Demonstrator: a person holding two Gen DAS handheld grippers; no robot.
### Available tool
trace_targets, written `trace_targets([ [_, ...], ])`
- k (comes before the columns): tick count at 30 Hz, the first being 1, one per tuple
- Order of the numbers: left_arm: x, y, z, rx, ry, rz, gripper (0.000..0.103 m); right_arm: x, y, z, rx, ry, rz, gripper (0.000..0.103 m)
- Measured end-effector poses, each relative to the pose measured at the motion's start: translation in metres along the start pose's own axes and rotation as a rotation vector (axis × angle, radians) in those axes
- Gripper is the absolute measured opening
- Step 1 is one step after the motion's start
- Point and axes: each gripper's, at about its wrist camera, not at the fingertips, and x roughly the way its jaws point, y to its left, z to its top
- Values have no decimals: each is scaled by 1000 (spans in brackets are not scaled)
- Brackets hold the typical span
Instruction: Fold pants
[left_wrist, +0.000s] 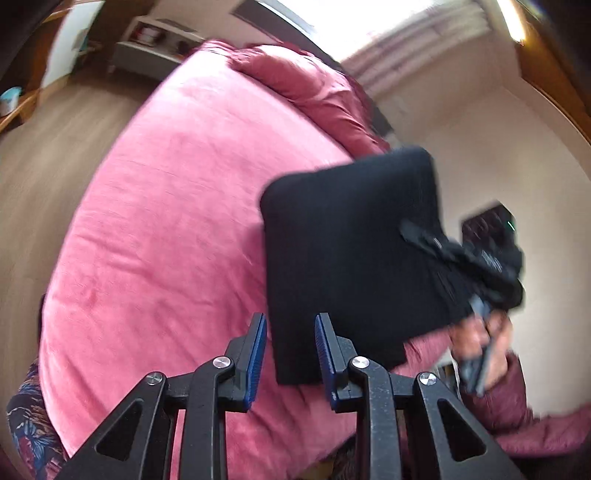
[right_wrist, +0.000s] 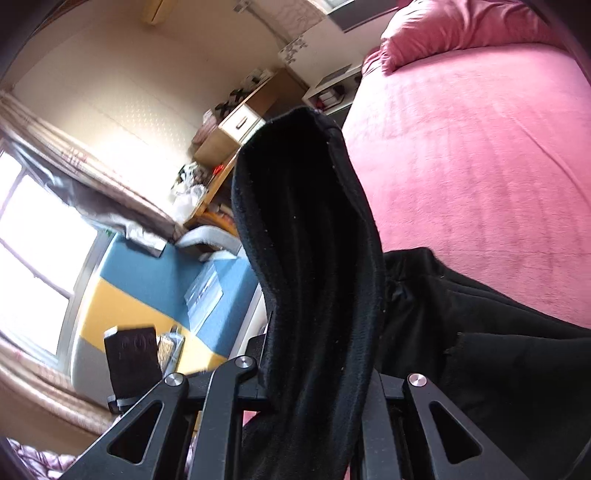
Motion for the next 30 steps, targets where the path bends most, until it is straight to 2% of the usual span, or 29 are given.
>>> trace_targets([
  [2, 0, -11, -6, 41, 26, -42, 28, -5, -5, 1, 26, -26, -13, 14],
  [4, 8, -23, -12, 81, 73, -43, 35, -11, -5, 5, 50, -59, -8, 14],
  [10, 63, -63, -28, 232, 248, 12, 39, -30, 1, 10, 37, -101, -5, 14],
  [13, 84, -73, -37, 275, 312, 67, 39, -38, 5, 9, 28, -116, 3, 14],
  [18, 97, -81, -42, 318, 327, 157, 39, -56, 3, 0, 20, -145, 2, 14],
  [22, 99, -96, -50, 412, 309, 234, 39, -76, -17, -12, 47, -165, -20, 14],
  [30, 109, -127, -61, 590, 307, 293, 39, -110, -52, -26, 131, -201, -76, 14],
])
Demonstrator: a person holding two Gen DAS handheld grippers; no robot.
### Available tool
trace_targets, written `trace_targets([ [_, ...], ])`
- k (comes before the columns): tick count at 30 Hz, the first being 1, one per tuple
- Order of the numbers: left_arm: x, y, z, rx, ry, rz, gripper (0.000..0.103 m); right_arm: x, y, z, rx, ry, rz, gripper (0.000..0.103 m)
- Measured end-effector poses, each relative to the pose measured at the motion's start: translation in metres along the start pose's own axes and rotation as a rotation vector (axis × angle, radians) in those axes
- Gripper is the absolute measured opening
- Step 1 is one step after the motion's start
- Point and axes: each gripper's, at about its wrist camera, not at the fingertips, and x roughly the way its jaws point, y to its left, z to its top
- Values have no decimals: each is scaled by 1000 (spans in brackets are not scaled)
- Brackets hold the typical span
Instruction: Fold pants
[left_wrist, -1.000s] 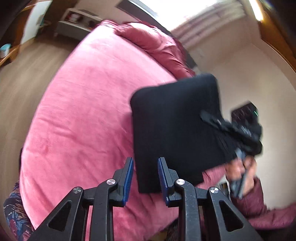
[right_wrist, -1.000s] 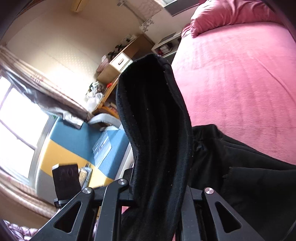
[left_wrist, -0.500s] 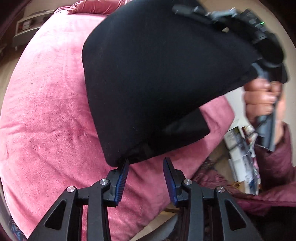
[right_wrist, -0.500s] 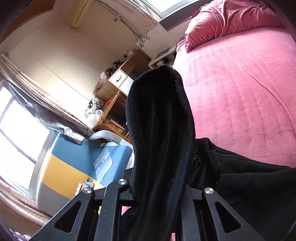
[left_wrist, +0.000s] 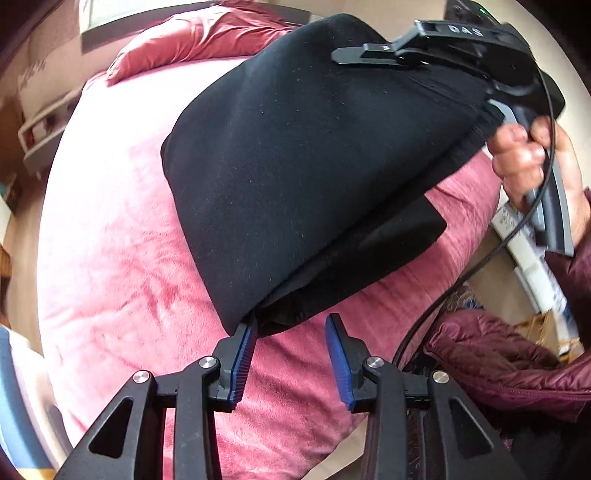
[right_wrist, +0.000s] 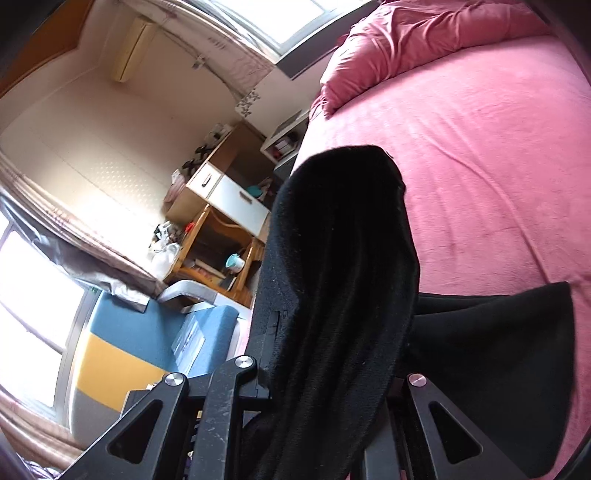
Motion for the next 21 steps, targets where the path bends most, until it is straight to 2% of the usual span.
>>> trace_targets([
  [7, -3, -8, -2, 38, 0, 7, 39, -14, -5, 2, 13, -29, -20, 14],
  [21, -14, 1, -5, 25, -2, 12, 39, -32, -21, -3, 41, -52, -61, 14],
])
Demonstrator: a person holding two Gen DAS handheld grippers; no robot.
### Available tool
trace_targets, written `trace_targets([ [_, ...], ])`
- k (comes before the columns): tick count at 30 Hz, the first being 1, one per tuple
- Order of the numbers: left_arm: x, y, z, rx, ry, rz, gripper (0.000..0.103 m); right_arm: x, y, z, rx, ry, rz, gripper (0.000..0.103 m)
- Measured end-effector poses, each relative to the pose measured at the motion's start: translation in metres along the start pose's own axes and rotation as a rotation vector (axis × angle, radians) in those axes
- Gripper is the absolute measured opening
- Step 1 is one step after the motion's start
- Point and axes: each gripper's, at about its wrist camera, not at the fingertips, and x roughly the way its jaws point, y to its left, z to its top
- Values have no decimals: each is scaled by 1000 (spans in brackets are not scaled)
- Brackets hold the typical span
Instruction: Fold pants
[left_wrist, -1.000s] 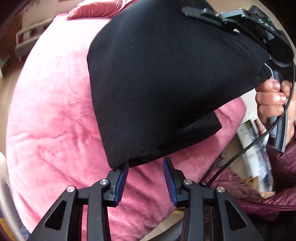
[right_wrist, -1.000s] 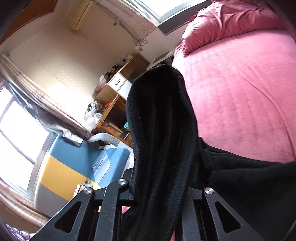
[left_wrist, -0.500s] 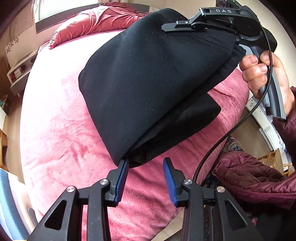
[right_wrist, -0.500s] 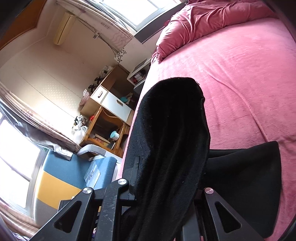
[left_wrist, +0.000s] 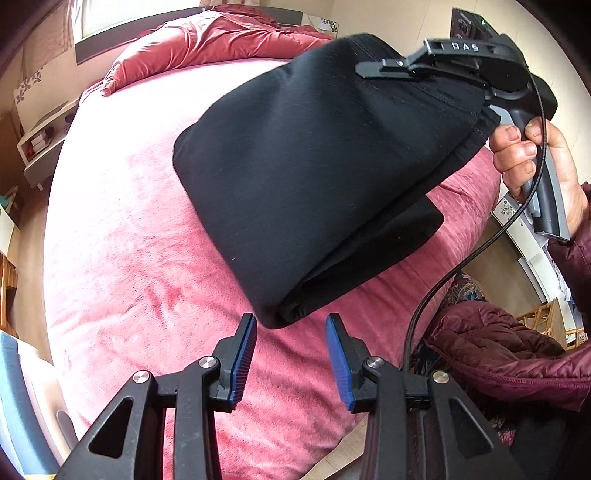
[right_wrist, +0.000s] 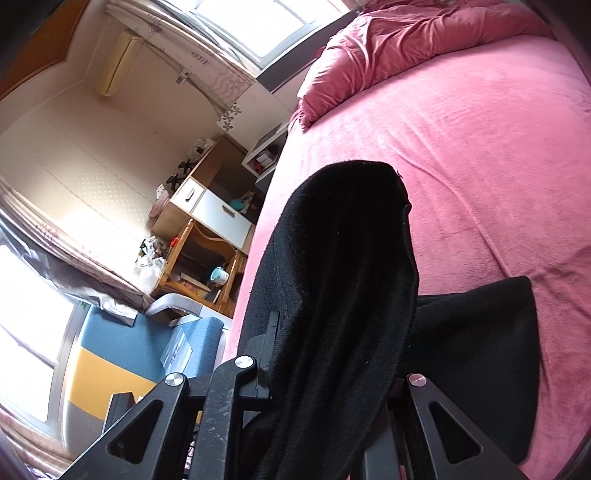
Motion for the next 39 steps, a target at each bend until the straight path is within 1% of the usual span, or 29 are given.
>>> trace_targets([
  [1, -3, 3, -1, -3, -2, -13, 39, -3, -4, 0, 7, -3, -9, 14],
  [4, -18, 26, -5, -77, -30, -146, 39, -9, -15, -1, 26, -8, -26, 14],
  [5, -25, 38, -6, -122, -55, -188, 39, -11, -20, -2, 41, -10, -33, 14],
  [6, -32, 54, -7, -189, -88, -228, 39, -13, -26, -2, 58, -12, -38, 14],
  [8, -41, 84, -9, -324, -139, -284, 39, -15, -37, -3, 84, -11, -51, 14],
  [10, -46, 114, -11, -460, -190, -307, 39, -14, -49, -5, 109, -4, -83, 14],
  [11, -47, 125, -10, -500, -206, -297, 39, -13, -56, -6, 126, 1, -90, 14],
  [13, -46, 137, -8, -539, -221, -281, 39, -12, -68, -10, 153, 10, -105, 14],
  [14, -44, 140, -6, -553, -225, -287, 39, -11, -74, -12, 164, 15, -114, 14],
  [17, -34, 139, 2, -557, -215, -316, 39, -9, -94, -18, 203, 28, -134, 14],
  [20, -14, 121, 16, -521, -178, -336, 39, -8, -113, -22, 233, 41, -158, 14],
  [24, 12, 98, 35, -477, -137, -359, 39, -10, -127, -25, 251, 41, -151, 14],
  [28, 42, 77, 48, -436, -68, -351, 39, -5, -144, -29, 265, 63, -159, 17],
  [29, 50, 73, 50, -425, -46, -346, 39, -4, -150, -30, 272, 66, -173, 22],
  [30, 58, 70, 52, -416, -20, -342, 39, -6, -157, -32, 286, 64, -173, 23],
  [31, 66, 66, 53, -406, 6, -344, 39, -7, -162, -33, 303, 60, -155, 23],
  [32, 70, 62, 53, -398, 21, -342, 39, -11, -165, -35, 315, 50, -146, 27],
  [34, 76, 56, 52, -385, 37, -324, 40, -19, -165, -37, 304, 36, -153, 32],
  [36, 79, 57, 51, -398, 40, -333, 40, -28, -167, -41, 320, 27, -138, 42],
  [37, 79, 58, 50, -406, 40, -339, 40, -33, -167, -43, 324, 20, -141, 45],
  [39, 78, 60, 49, -413, 38, -346, 40, -43, -166, -49, 329, 12, -149, 59],
])
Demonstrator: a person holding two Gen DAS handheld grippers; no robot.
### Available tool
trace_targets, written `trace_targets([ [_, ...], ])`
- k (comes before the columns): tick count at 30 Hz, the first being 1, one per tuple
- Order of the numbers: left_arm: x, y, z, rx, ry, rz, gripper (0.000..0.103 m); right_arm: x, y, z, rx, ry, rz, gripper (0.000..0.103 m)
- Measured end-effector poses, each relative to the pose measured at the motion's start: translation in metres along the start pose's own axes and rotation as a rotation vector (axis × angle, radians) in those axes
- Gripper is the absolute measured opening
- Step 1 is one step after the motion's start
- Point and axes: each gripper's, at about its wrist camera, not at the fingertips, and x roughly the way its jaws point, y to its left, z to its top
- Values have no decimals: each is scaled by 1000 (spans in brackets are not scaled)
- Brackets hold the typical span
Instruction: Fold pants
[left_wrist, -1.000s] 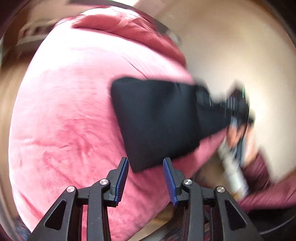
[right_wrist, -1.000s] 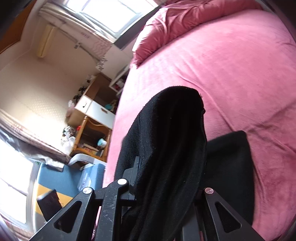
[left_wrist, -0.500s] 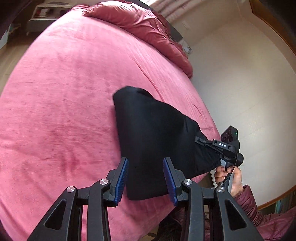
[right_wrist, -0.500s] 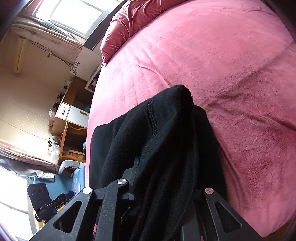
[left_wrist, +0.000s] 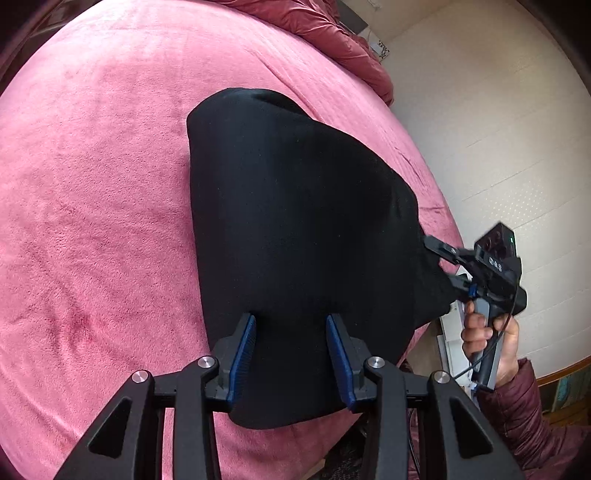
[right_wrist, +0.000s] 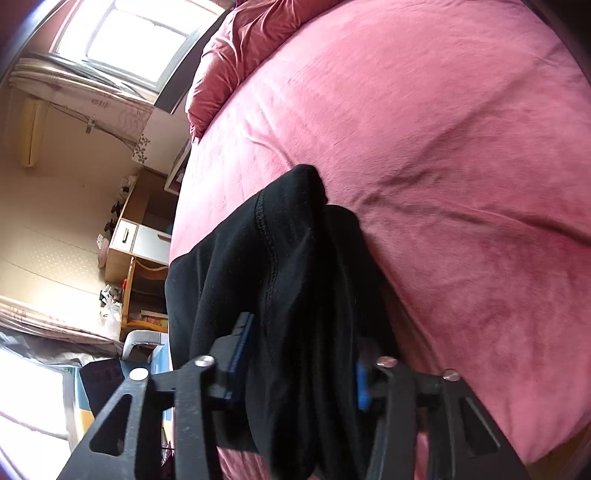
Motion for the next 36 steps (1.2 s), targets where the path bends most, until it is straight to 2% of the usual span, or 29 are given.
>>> trace_targets([
  [3, -3, 1, -1, 7, 2, 1, 40, -17, -6, -9, 1, -6, -28, 60],
  [7, -2, -9, -5, 54, 7, 18, 40, -52, -18, -25, 33, -74, -79, 60],
  [9, 0, -10, -3, 56, 9, 28, 40, -66, -19, -33, 42, -98, -80, 50],
  [12, 0, -7, -2, 44, 10, 24, 40, -76, -11, -45, 21, -101, -69, 48],
  [14, -3, -8, -3, 51, 6, 36, 40, -73, -7, -52, 10, -75, -45, 48],
  [17, -6, -11, -4, 70, -5, 48, 40, -60, 3, -57, -11, -51, -75, 48],
  [18, -7, -12, -5, 75, -7, 52, 40, -55, 4, -57, -6, -46, -80, 45],
  [19, -7, -14, -5, 77, -9, 54, 40, -51, 5, -57, -9, -42, -93, 41],
  [21, -7, -16, -6, 84, -11, 51, 40, -45, 9, -57, -25, -35, -130, 18],
  [23, -8, -18, -7, 90, -13, 52, 40, -42, 11, -57, -37, -29, -153, 13],
  [31, -22, -30, -8, 135, -57, -31, 40, -57, 31, -68, -167, -40, -229, 8],
  [33, -14, -31, -9, 150, -29, -13, 40, -53, 25, -72, -171, -21, -264, 8],
  [36, 8, -31, -14, 182, 55, 74, 40, -37, 12, -75, -160, 9, -317, 8],
])
